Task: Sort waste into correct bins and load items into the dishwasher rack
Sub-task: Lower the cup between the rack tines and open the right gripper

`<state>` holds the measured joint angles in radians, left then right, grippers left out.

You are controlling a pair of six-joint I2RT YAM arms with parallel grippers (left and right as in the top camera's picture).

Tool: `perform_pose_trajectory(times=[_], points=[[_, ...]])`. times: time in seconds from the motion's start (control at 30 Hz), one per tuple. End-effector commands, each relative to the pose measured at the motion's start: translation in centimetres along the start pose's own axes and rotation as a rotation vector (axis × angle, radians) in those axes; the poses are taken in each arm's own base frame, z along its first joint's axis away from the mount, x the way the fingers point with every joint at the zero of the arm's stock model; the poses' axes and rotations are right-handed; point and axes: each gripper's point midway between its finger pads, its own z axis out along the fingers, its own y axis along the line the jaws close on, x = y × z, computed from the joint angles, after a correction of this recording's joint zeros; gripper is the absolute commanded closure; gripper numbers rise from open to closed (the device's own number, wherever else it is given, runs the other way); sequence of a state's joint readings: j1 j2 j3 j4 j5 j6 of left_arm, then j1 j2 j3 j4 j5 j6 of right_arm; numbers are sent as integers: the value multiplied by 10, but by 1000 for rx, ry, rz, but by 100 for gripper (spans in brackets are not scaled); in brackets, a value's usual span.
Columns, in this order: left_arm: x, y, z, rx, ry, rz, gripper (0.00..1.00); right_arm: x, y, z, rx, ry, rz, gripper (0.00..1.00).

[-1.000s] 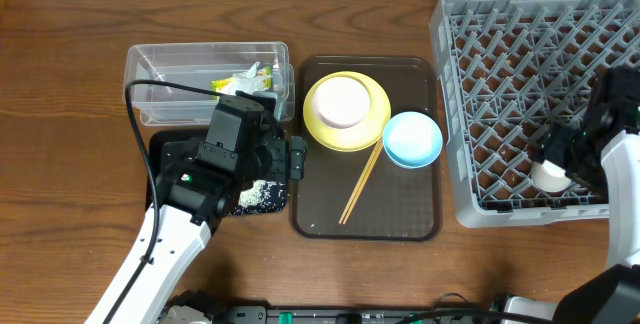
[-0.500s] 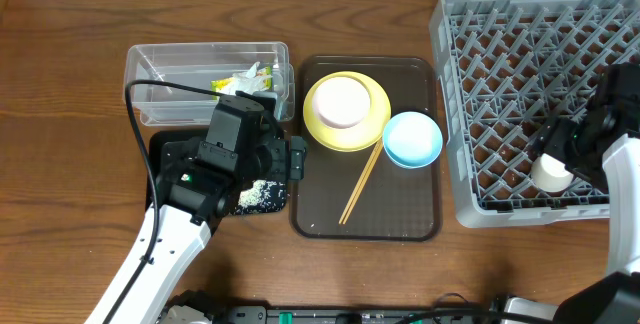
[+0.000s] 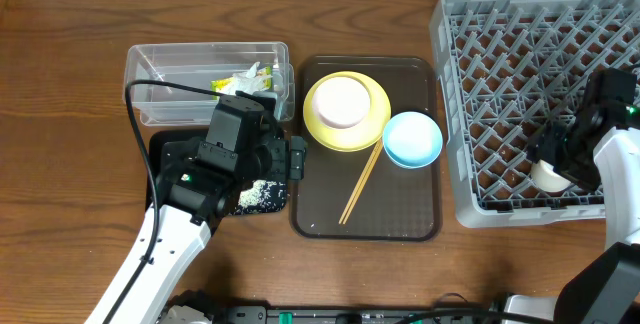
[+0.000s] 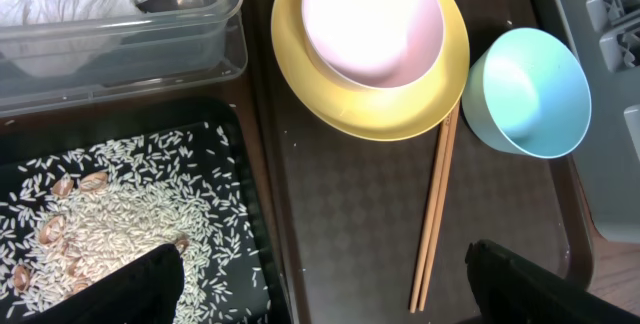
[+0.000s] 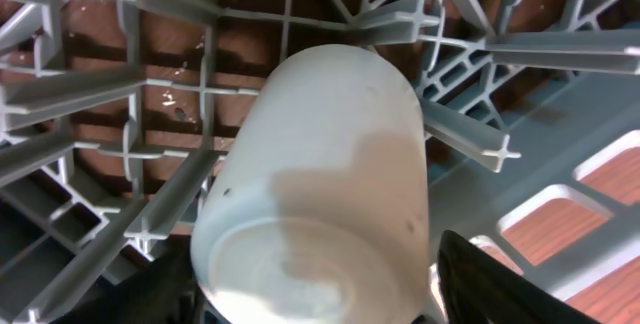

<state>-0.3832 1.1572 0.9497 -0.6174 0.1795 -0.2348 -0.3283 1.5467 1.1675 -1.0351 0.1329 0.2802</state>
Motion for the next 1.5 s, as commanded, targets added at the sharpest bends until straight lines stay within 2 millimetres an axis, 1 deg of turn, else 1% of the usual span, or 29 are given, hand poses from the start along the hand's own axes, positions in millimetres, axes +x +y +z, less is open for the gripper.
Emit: perform_pose_trajectory(times=[0.0, 0.2, 0.37, 0.47, 0.63, 0.93, 1.03, 1.3, 1.47], points=[[-4, 1, -3, -8, -16, 14, 8, 0, -10, 2, 42, -1, 25, 35], [-4, 1, -3, -8, -16, 14, 7, 1, -10, 2, 43, 4, 24, 45], [-4, 1, -3, -8, -16, 14, 8, 4, -10, 2, 42, 16, 22, 48], [-4, 1, -3, -8, -16, 14, 7, 4, -10, -3, 38, 20, 22, 49], [-4, 1, -3, -8, -16, 14, 8, 2, -9, -22, 17, 9, 13, 48], [-4, 1, -3, -8, -16, 14, 8, -9, -3, -72, -58, -64, -42, 46], [-4, 1, -3, -8, -16, 14, 7, -11, 0, -80, -79, -71, -57, 46], [-4, 1, -3, -8, -16, 14, 7, -14, 1, -81, -83, -83, -55, 45], [-4, 1, -3, -8, -16, 14, 7, -14, 1, -78, -82, -80, -55, 42]])
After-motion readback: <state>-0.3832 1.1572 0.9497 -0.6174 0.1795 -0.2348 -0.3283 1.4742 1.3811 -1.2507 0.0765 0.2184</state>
